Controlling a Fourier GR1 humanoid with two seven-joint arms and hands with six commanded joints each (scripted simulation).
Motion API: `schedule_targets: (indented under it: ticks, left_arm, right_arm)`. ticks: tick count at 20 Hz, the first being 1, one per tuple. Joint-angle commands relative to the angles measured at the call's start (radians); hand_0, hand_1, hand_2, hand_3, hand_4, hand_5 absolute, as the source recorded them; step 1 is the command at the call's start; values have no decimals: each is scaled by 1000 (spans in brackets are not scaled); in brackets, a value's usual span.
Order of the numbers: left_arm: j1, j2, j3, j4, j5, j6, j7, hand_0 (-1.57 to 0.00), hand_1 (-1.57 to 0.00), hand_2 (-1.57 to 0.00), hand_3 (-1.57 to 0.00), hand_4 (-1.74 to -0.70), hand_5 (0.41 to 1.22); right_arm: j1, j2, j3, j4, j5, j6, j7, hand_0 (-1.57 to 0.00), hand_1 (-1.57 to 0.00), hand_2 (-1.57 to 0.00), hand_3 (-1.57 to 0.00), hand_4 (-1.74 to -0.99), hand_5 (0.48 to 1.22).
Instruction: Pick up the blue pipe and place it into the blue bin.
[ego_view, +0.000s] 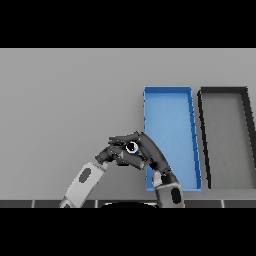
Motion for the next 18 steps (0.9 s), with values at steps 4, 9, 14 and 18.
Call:
schedule_targets:
  ticks: [4,9,14,18]
  left_arm:
    - [7,3,17,-1,-1,-54,37,-307,-286,-279,-220,-1092,984]
    - [15,6,25,8,-10,-43,102,-100,-93,-91,-71,-977,682]
    - [30,-14,34,12,7,-29,168,-32,-30,-29,-23,-967,544]
    - [34,-13,27,25,-19,-18,175,-13,-12,-11,-9,-968,501]
  right_arm:
    - [2,3,-2,-13,10,1,2,-1567,-1568,-1568,-1566,-1498,1216]
    - [-10,3,-10,1,28,-15,-16,-1570,-1570,-1570,-1569,-1499,1219]
    - [-5,3,-17,-11,6,-35,-46,-1571,-1571,-1571,-1570,-1497,1220]
    - [-95,10,-80,-43,-89,-30,46,-1571,-1571,-1571,-1571,-1495,1221]
